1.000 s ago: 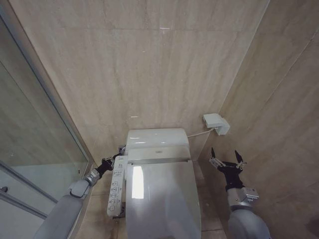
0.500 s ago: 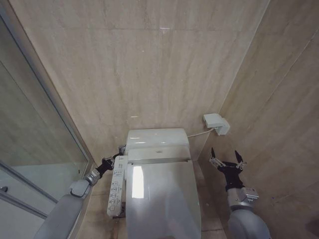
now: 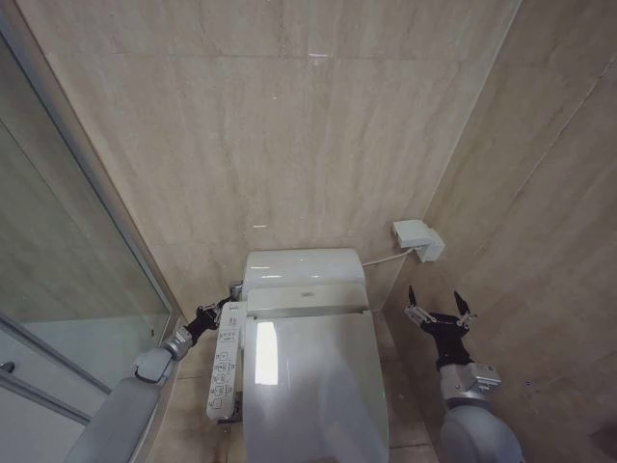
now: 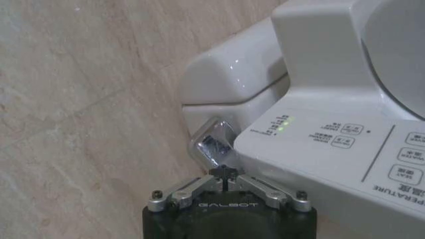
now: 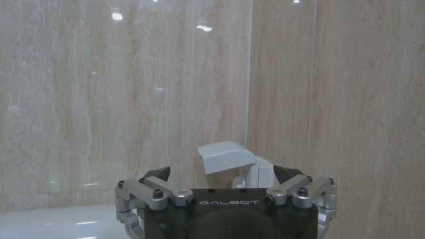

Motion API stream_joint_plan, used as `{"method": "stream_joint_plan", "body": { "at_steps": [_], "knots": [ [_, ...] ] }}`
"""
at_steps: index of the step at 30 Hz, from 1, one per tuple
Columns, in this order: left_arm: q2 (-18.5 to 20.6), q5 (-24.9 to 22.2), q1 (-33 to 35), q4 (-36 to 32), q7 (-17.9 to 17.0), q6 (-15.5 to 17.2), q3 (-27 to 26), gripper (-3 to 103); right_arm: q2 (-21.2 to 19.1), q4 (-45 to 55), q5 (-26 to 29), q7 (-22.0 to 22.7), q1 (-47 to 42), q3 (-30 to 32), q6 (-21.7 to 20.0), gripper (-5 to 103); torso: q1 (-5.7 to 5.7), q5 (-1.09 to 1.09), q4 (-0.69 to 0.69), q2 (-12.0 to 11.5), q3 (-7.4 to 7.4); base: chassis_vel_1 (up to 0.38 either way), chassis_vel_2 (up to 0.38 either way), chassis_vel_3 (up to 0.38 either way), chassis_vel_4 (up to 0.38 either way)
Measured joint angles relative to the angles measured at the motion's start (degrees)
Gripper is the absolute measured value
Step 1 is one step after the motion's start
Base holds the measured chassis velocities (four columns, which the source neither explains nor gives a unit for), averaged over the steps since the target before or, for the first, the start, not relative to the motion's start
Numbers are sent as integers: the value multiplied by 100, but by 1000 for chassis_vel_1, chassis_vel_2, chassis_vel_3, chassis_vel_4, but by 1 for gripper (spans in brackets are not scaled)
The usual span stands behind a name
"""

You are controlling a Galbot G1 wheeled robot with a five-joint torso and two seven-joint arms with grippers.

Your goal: Open the toilet lid, clean the toilet bowl with a toilet brush, close the toilet lid, and flush.

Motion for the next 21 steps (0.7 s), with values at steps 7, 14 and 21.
{"method": "stream_joint_plan", "body": {
  "at_steps": [7,14,21],
  "knots": [
    [15,-1,29,-14,1,-2,-33,0,0,0,0,0,0,0,0,100,0,0,0,0,0,0,0,0,0],
    [19,-5,131,-101,0,-10,-148,0,0,0,0,0,0,0,0,100,0,0,0,0,0,0,0,0,0],
    [149,-364,605,-539,-90,-13,-676,0,0,0,0,0,0,0,0,100,0,0,1,0,0,0,0,0,0]
  ]
}}
